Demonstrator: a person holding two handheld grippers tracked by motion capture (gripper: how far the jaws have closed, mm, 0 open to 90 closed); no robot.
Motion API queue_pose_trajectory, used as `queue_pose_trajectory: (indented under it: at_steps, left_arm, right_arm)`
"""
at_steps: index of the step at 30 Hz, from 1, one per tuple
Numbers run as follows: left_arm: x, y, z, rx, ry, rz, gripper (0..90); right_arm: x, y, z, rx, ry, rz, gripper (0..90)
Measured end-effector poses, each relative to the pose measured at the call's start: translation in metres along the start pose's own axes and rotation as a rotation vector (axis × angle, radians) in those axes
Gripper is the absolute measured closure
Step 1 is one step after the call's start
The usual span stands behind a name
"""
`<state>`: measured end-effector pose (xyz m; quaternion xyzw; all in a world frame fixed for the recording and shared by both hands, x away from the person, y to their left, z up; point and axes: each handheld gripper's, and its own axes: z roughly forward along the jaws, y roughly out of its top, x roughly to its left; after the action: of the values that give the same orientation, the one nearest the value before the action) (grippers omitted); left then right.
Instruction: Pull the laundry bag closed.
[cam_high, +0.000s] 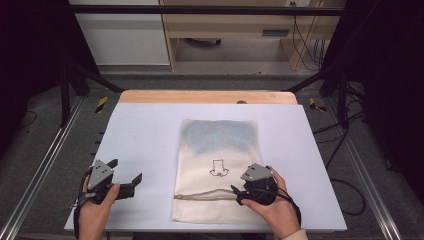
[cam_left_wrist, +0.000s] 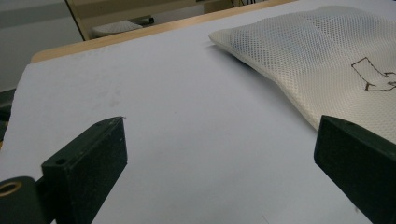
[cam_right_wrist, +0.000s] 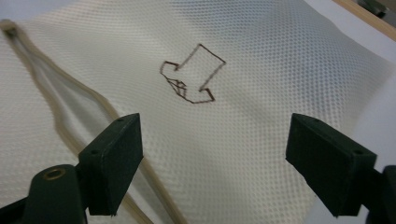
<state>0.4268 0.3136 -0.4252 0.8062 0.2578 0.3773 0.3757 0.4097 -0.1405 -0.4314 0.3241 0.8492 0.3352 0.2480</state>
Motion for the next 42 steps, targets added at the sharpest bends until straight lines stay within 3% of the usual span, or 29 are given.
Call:
queue_pose_trajectory:
  at_steps: [1,4,5,10,15,21,24,30,36,42]
  left_arm:
    - [0.0,0.0,0.001,0.004,-0.007,0.004,2.5]
    - [-0.001,0.0,0.003,0.019,-0.009,0.002,2.5]
    - [-0.001,0.0,0.004,0.027,-0.007,0.011,2.5]
    - [0.0,0.001,0.005,0.042,-0.016,0.051,2.8]
    - [-0.001,0.0,0.006,0.05,0.011,0.057,2.9]
    - [0.002,-0.002,0.007,0.07,0.005,0.067,3.2]
    - [0.001,-0.003,0.008,0.088,0.0,0.058,3.7]
    - [0.004,-0.002,0.009,0.084,-0.019,0.086,3.7]
    - [0.005,-0.001,0.005,0.083,0.013,0.092,4.9]
    - [0.003,-0.003,0.007,0.082,0.018,0.044,5.1]
  right_arm:
    - [0.006,0.008,0.001,0.012,0.027,-0.034,22.1]
    - [0.012,0.016,0.0,0.029,0.056,-0.071,26.2]
    - [0.017,0.024,0.001,0.042,0.072,-0.109,26.8]
    - [0.025,0.04,0.004,0.058,0.123,-0.152,29.8]
    - [0.034,0.057,0.009,0.08,0.166,-0.196,33.4]
    - [0.048,0.072,0.017,0.11,0.212,-0.262,43.2]
    - [0.05,0.075,0.019,0.128,0.23,-0.274,45.3]
    - [0.053,0.084,0.028,0.155,0.278,-0.295,53.2]
    - [0.053,0.092,0.033,0.153,0.296,-0.321,63.3]
    - [0.059,0.096,0.039,0.159,0.329,-0.339,72.0]
